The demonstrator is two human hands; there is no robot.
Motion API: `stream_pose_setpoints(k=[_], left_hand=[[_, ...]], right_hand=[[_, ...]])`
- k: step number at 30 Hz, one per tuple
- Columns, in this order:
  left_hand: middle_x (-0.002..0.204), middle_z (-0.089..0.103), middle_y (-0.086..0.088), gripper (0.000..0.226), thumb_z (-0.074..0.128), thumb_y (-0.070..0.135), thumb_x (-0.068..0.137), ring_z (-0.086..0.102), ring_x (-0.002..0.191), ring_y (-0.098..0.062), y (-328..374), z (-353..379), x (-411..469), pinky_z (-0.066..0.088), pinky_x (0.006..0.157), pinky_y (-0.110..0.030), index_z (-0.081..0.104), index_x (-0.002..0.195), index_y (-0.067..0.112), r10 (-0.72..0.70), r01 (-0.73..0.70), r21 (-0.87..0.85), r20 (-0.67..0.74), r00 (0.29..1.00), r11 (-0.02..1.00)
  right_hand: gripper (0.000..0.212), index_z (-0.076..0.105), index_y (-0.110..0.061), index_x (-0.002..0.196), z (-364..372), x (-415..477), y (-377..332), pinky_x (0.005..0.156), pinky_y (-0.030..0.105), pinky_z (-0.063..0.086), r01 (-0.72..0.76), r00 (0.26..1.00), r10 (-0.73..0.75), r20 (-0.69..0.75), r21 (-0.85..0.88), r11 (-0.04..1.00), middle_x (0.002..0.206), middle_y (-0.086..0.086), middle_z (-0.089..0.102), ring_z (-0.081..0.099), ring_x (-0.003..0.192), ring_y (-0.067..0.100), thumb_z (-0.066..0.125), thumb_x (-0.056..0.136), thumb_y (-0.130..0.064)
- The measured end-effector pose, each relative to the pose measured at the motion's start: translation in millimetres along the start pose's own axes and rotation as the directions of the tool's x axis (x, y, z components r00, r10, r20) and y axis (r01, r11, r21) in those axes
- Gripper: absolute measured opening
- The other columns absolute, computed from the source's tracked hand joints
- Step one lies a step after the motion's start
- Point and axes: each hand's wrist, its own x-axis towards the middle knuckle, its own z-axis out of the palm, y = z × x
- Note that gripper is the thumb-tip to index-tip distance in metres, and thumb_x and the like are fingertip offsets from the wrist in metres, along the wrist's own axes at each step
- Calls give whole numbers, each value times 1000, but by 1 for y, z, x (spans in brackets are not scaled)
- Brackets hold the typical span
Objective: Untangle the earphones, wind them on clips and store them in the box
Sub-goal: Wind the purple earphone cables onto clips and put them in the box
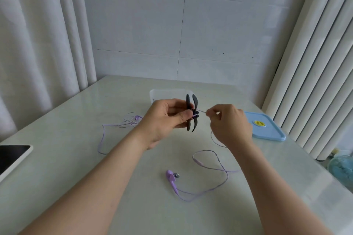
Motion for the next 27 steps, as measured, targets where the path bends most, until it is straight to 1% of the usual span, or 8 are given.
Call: stream_pose_setpoints(k=[4,9,12,16,21,23,25,27], left_hand=[[112,76,-22,20,67,4,99,76,101,-31,-1,-4,3,63,86,-37,71,117,-3,-15,-3,-125,-142,990,992],[104,79,-14,15,70,13,99,77,98,-30,-2,-8,6,65,82,-41,75,111,5,-41,43,1,-295,955,999],[101,79,-5,12,69,15,99,75,100,-20,-4,-9,6,61,68,-26,75,109,14,60,21,267,-293,954,963],[101,76,10,12,63,20,103,70,99,-11,-3,-6,3,55,84,-25,73,109,21,133,-64,519,-97,986,853],[105,77,8,17,58,20,107,69,101,-5,3,-3,-1,50,87,-13,74,114,20,121,-106,496,2,993,862],[107,77,10,19,59,21,107,69,103,-3,3,-3,-2,47,89,-10,74,117,22,95,-101,488,37,995,867],[111,78,11,22,60,20,106,69,108,-3,2,-5,-2,47,98,-16,74,123,23,54,-92,490,91,994,867],[112,78,9,26,61,17,106,70,108,-4,2,-4,-3,49,97,-19,73,128,22,25,-88,456,143,989,885]], right_hand=[[24,80,-38,85,-1,-8,-9,56,28,40,144,953,-157,258,67,987,57,-13,60,56,66,11,59,91,-30],[25,83,-28,83,-11,-23,-26,53,14,36,328,818,-417,396,276,904,43,-7,44,38,49,12,63,93,-19],[24,81,-20,75,-17,-26,-29,49,15,30,301,851,-429,303,389,871,42,-8,38,32,45,11,64,91,-14],[27,73,-15,70,-21,-23,-30,47,21,26,243,927,-354,126,518,820,44,-11,36,28,45,8,59,93,-11],[35,63,6,80,-14,-11,-24,50,30,24,212,976,-210,-63,507,835,53,-3,31,25,51,11,57,99,-23],[38,65,3,79,-12,-5,-19,51,29,28,224,974,-183,-131,466,856,52,2,38,29,51,12,59,101,-28],[34,70,-7,80,-9,-3,-16,51,19,29,248,966,-195,-168,398,883,53,-4,49,41,53,12,62,103,-31],[28,73,-11,86,-7,-1,-13,54,17,30,253,964,-202,-175,349,903,60,-11,55,49,59,9,63,104,-31]])
